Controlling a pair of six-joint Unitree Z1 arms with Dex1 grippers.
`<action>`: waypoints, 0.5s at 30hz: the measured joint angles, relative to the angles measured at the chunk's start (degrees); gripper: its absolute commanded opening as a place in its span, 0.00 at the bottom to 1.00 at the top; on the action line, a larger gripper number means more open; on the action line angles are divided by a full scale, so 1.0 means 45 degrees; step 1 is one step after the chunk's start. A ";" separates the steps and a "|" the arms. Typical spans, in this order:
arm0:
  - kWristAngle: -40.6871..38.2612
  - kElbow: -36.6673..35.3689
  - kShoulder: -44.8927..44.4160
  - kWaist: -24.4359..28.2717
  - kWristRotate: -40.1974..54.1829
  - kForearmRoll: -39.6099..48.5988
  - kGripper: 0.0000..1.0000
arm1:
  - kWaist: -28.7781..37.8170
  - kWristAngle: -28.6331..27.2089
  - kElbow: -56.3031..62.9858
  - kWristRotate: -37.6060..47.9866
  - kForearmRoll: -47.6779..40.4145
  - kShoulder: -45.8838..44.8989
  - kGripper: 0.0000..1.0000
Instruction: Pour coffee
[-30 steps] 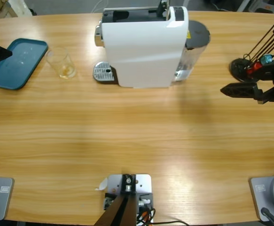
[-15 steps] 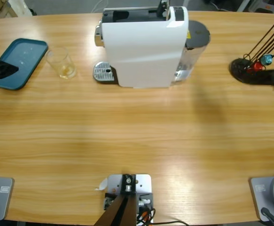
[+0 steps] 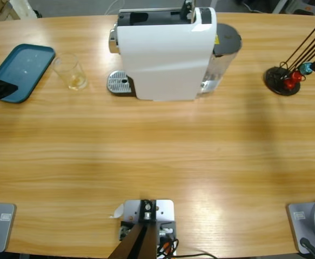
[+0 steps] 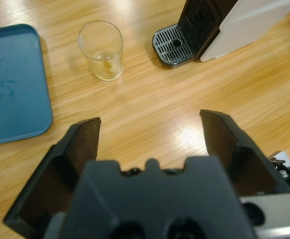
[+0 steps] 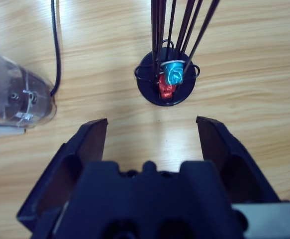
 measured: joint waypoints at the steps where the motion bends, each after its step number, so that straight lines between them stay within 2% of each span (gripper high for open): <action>1: 0.0020 0.0031 -0.0100 0.0000 0.0000 -0.0002 0.86 | -0.0053 0.0000 0.0000 0.0000 -0.0149 0.0206 0.72; 8: 0.0216 0.0183 -0.0485 0.0000 0.0000 -0.0059 0.86 | -0.0658 0.0000 0.0006 0.0000 -0.0909 0.1725 0.72; 15: 0.0254 0.0198 -0.0490 0.0000 0.0000 -0.0087 0.86 | -0.1318 0.0096 0.0109 0.0000 -0.1536 0.2303 0.72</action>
